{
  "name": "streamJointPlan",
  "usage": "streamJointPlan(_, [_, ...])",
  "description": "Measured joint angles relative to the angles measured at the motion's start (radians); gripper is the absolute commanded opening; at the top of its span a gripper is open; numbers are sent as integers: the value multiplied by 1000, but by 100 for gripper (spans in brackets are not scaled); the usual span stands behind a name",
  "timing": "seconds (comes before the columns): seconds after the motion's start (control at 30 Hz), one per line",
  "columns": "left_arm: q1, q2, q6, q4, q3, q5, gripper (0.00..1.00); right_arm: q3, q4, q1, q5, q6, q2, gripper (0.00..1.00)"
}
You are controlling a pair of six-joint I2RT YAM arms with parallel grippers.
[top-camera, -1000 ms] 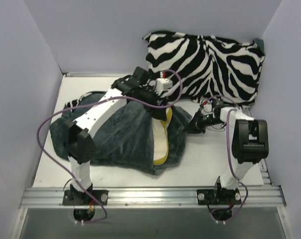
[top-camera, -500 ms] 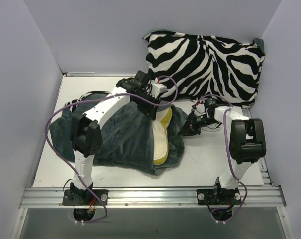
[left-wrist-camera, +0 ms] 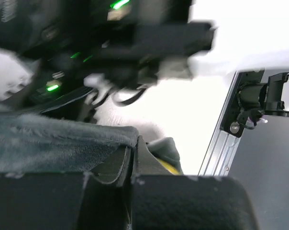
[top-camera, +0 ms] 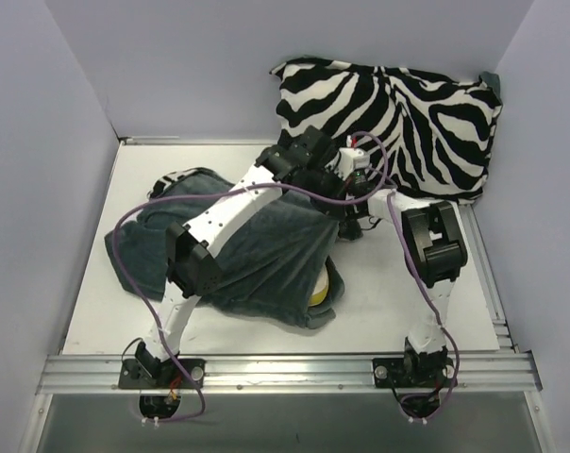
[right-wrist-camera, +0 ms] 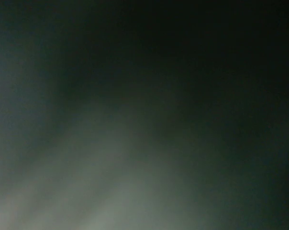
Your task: Put the pillow into the pillowcase
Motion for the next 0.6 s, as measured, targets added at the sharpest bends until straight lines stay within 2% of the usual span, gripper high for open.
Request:
streamJointPlan(0.07, [-17, 5, -6, 10, -3, -12, 0, 2, 77, 15, -39, 94, 33, 0])
streamJointPlan(0.1, [-8, 12, -9, 10, -8, -13, 6, -11, 137, 18, -53, 146, 37, 0])
streamJointPlan(0.13, [8, 17, -11, 10, -14, -11, 29, -30, 203, 19, -63, 202, 38, 0])
streamJointPlan(0.2, [53, 19, -6, 12, -37, -8, 49, -81, 333, 14, -81, 288, 36, 0])
streamJointPlan(0.23, [82, 15, -5, 12, -55, -5, 60, -105, 374, 2, -87, 314, 36, 9])
streamJointPlan(0.27, [104, 4, 3, 17, -80, -6, 63, -127, 386, -10, -94, 317, 33, 19])
streamJointPlan(0.3, [127, -19, 10, 29, -130, -8, 66, -138, 362, -27, -93, 299, 28, 44])
streamJointPlan(0.33, [148, -59, 19, 40, -205, -16, 69, -142, 316, -49, -87, 272, 19, 56])
streamJointPlan(0.4, [179, -174, 39, 45, -386, -40, 70, -143, 182, -106, -50, 159, -18, 69])
streamJointPlan(0.47, [187, -324, 60, 38, -578, -69, 71, -145, 42, -161, 9, 46, -80, 70])
streamJointPlan(0.6, [143, -654, 78, 44, -879, -111, 69, -188, -178, -242, 124, -150, -276, 63])
